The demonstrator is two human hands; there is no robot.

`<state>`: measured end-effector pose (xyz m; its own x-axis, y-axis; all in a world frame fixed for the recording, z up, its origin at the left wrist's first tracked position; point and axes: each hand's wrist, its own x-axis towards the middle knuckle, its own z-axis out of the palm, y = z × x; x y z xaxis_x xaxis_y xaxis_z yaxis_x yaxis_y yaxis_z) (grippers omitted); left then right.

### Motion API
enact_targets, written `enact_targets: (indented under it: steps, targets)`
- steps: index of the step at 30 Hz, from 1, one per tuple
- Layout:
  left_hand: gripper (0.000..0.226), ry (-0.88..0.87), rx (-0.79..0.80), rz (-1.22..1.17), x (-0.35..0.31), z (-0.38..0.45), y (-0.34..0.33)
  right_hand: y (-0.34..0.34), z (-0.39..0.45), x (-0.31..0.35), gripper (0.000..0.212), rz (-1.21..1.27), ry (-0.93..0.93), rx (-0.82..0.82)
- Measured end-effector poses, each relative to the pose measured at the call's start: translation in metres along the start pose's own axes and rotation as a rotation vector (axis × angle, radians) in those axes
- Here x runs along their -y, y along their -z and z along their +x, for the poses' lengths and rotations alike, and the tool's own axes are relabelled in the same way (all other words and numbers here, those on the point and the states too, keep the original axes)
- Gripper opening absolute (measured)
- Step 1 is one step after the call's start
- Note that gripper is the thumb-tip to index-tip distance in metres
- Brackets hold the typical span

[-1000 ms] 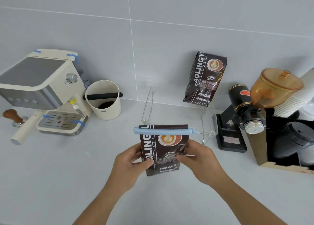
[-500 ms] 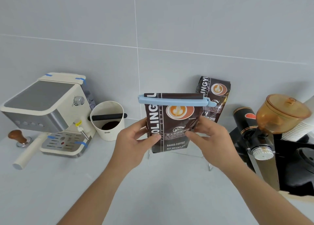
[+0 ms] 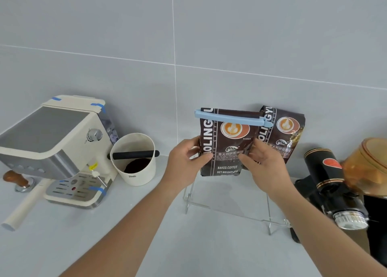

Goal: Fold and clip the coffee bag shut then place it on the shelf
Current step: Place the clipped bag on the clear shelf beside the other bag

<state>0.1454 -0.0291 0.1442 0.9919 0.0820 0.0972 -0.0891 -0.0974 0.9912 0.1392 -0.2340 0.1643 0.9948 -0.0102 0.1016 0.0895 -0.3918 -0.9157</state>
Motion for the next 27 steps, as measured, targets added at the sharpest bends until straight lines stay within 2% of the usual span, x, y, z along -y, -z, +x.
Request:
enact_targets:
  steps: [14,27]
  targets:
    - [0.042,0.034,0.034,0.055,0.035,0.055,-0.006,-0.025,0.049,-0.030,0.041,0.010,-0.117,-0.022]
    - [0.046,0.026,0.058,0.046,0.045,0.074,-0.013,-0.035,0.063,-0.037,0.044,-0.085,-0.110,-0.070]
